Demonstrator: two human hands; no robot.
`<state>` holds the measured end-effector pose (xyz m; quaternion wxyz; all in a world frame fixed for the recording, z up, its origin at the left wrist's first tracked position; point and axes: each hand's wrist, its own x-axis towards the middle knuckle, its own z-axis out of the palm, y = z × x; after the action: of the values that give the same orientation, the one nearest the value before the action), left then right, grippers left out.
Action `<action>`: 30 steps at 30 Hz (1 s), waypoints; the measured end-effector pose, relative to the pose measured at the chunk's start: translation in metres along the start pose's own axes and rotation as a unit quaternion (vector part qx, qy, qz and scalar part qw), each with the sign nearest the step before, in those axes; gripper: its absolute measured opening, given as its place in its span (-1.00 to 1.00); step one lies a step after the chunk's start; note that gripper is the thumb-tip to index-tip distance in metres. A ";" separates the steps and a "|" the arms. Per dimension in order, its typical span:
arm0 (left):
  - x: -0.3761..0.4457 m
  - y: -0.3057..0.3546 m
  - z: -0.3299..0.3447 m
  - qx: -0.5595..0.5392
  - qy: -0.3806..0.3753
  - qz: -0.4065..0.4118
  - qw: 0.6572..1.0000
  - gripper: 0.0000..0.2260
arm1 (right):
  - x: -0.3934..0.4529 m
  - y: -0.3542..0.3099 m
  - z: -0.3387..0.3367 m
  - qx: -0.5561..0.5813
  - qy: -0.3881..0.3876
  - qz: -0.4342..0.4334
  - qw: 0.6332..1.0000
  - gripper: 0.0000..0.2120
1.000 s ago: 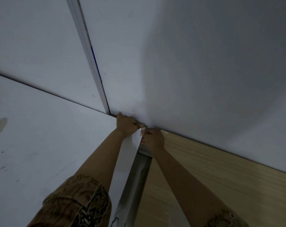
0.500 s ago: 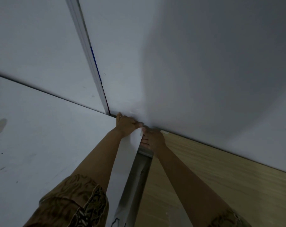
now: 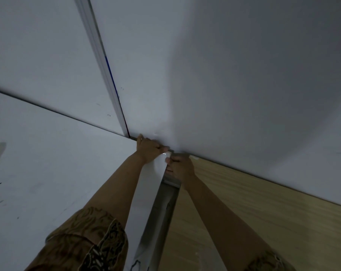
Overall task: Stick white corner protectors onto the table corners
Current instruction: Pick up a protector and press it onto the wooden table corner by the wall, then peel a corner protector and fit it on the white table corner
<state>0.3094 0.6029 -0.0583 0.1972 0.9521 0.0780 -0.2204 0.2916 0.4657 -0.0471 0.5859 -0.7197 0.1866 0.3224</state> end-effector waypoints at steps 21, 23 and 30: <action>-0.145 0.046 0.067 -0.312 0.349 0.024 0.883 -0.71 | -0.139 0.091 -0.057 -0.091 0.049 -0.262 0.960 -0.81; -0.163 0.072 0.076 -0.321 0.324 0.030 0.889 -0.76 | -0.166 0.110 -0.079 -0.074 0.074 -0.272 0.957 -0.81; -0.243 0.187 0.139 -0.303 0.270 0.107 0.908 -0.79 | -0.248 0.212 -0.193 -0.143 0.157 -0.260 0.942 -0.63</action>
<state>0.0827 0.3611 -0.0002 0.4702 0.8721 0.0890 0.1020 0.0225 0.2012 -0.0111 0.5031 -0.8611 0.0346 0.0649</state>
